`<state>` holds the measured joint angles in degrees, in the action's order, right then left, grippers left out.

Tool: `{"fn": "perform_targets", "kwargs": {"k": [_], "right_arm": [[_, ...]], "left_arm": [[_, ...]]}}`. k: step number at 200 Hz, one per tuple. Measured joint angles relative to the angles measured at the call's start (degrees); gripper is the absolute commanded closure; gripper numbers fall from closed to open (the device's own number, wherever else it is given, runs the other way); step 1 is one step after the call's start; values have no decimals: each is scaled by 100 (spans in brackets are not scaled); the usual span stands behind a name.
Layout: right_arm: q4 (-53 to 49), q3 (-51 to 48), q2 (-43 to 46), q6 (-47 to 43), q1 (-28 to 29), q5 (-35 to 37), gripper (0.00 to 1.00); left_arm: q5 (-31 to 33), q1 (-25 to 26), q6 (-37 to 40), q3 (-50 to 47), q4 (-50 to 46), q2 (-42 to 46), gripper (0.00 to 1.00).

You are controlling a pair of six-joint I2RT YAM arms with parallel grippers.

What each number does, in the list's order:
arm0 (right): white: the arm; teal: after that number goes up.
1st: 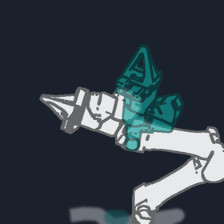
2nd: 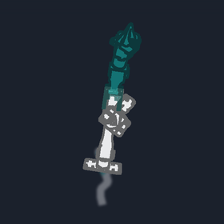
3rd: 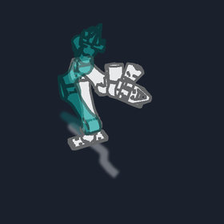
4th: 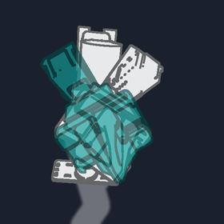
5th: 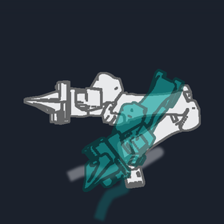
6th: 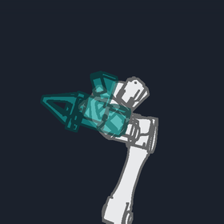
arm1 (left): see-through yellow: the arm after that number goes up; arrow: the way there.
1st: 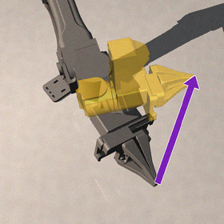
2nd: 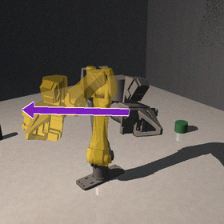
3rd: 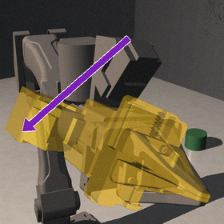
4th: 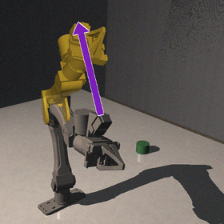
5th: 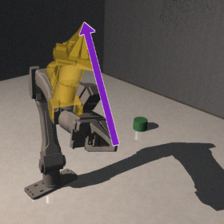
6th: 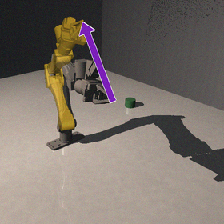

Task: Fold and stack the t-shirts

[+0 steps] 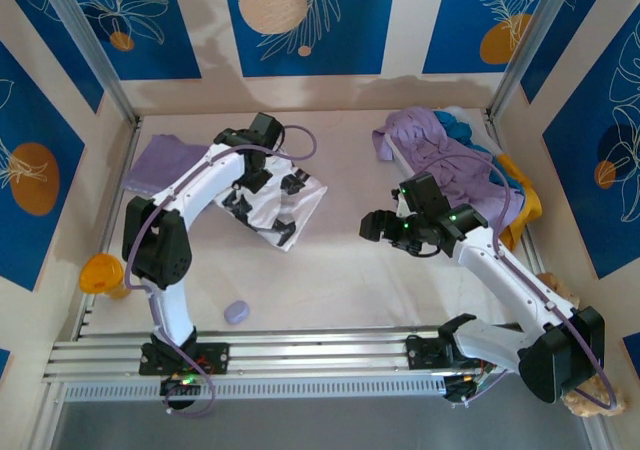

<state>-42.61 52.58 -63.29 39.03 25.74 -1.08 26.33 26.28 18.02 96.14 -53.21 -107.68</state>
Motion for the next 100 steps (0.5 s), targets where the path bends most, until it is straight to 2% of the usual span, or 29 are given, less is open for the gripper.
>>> {"fn": "perform_targets", "kwargs": {"k": [100], "right_arm": [[-186, 111, -295, -39, -144, 74, 20]], "left_arm": [[186, -221, 1307, 846, 2, -2, 100]]}}
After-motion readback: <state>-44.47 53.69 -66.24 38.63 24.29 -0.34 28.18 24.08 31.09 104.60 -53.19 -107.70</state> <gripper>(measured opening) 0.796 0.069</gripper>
